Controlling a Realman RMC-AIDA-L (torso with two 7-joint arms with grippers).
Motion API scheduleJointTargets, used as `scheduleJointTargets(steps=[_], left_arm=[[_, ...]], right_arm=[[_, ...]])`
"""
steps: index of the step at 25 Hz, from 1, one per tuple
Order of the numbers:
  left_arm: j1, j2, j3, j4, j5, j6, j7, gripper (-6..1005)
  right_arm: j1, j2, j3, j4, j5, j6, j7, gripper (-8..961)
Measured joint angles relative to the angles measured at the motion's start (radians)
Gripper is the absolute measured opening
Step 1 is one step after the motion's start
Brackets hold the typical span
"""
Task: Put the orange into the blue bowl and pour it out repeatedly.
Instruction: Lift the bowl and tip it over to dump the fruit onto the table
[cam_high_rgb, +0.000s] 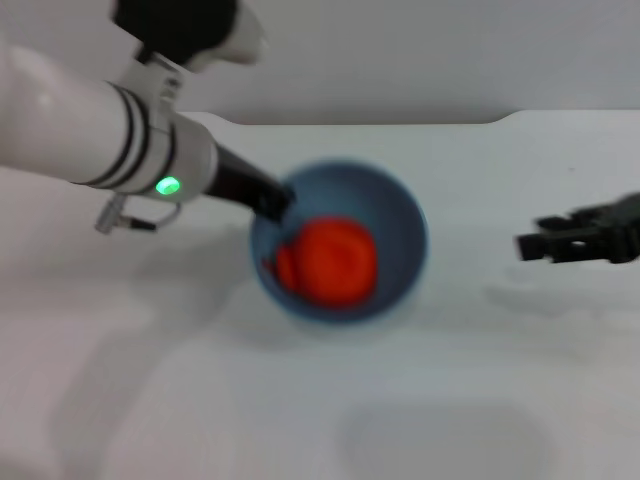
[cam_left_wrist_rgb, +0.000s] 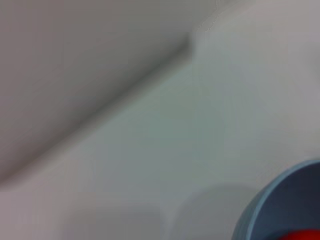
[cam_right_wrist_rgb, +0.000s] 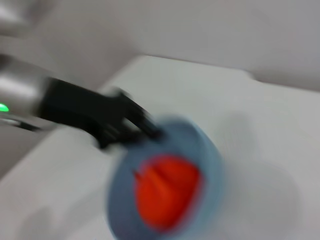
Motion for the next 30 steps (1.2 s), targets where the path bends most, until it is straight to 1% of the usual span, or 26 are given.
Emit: scheduleJointTargets(steps=[2, 4, 6, 8, 9, 10, 11, 12, 14, 15, 17, 19, 20, 21, 22, 23, 25, 26, 28, 30], left_arm=[[0.062, 0.000, 0.007, 0.046, 0.023, -0.110, 0.030, -1], [0.129, 0.000, 0.026, 0.102, 0.021, -0.213, 0.076, -1], [0.175, 0.001, 0.056, 0.157, 0.021, -0.275, 0.113, -2], [0.228, 0.000, 0.116, 0.222, 0.038, -0.351, 0.169, -2], [0.251, 0.000, 0.145, 0.245, 0.053, -0.392, 0.196, -2], [0.275, 0.000, 0.183, 0.259, 0.082, -0.443, 0.224, -2], [0.307, 0.000, 0.242, 0.271, 0.137, -0.521, 0.256, -2], [0.331, -0.001, 0.291, 0.272, 0.195, -0.582, 0.272, -1], [0.363, -0.005, 0.366, 0.258, 0.291, -0.684, 0.285, -1], [0.376, -0.007, 0.397, 0.244, 0.321, -0.732, 0.289, -1], [0.395, -0.007, 0.440, 0.194, 0.340, -0.874, 0.316, -1], [0.410, -0.007, 0.459, 0.123, 0.342, -1.032, 0.344, -1], [0.419, -0.007, 0.471, 0.072, 0.342, -1.141, 0.370, -1], [0.424, -0.008, 0.481, 0.043, 0.342, -1.198, 0.388, -1], [0.435, -0.009, 0.521, -0.046, 0.342, -1.401, 0.482, -1], [0.435, -0.009, 0.521, -0.046, 0.342, -1.401, 0.482, -2], [0.435, -0.011, 0.562, -0.127, 0.340, -1.559, 0.597, -2], [0.431, -0.013, 0.587, -0.183, 0.331, -1.650, 0.683, -2], [0.416, -0.017, 0.632, -0.259, 0.304, -1.770, 0.810, -2], [0.393, -0.018, 0.687, -0.334, 0.246, -1.888, 0.967, -2]], right_arm=[[-0.008, -0.002, 0.054, 0.005, -0.072, -0.006, 0.036, 520], [-0.018, -0.002, 0.085, 0.010, -0.118, -0.011, 0.047, 520], [-0.027, -0.002, 0.108, 0.026, -0.140, -0.013, 0.047, 521], [-0.031, -0.008, 0.132, 0.071, -0.144, -0.012, 0.047, 521], [-0.032, -0.016, 0.140, 0.097, -0.144, -0.010, 0.047, 521], [-0.031, -0.029, 0.154, 0.139, -0.141, -0.006, 0.046, 521], [-0.031, -0.029, 0.154, 0.139, -0.141, -0.006, 0.046, 521], [-0.030, -0.035, 0.161, 0.151, -0.140, -0.006, 0.046, 521], [-0.030, -0.039, 0.171, 0.162, -0.139, -0.005, 0.046, 521], [-0.029, -0.040, 0.174, 0.164, -0.139, -0.006, 0.046, 521], [-0.031, -0.040, 0.177, 0.164, -0.139, -0.006, 0.046, 521], [-0.031, -0.040, 0.179, 0.164, -0.139, -0.005, 0.046, 521], [-0.031, -0.040, 0.179, 0.166, -0.139, -0.005, 0.046, 521], [-0.030, -0.039, 0.179, 0.168, -0.139, -0.005, 0.045, 521], [-0.028, -0.039, 0.180, 0.172, -0.139, -0.005, 0.045, 521], [-0.028, -0.039, 0.180, 0.172, -0.139, -0.005, 0.045, 521], [-0.029, -0.039, 0.181, 0.173, -0.139, -0.005, 0.045, 521], [-0.030, -0.039, 0.182, 0.174, -0.139, -0.004, 0.045, 521], [-0.032, -0.039, 0.182, 0.174, -0.139, -0.004, 0.045, 520], [-0.034, -0.040, 0.182, 0.175, -0.139, -0.004, 0.045, 520]])
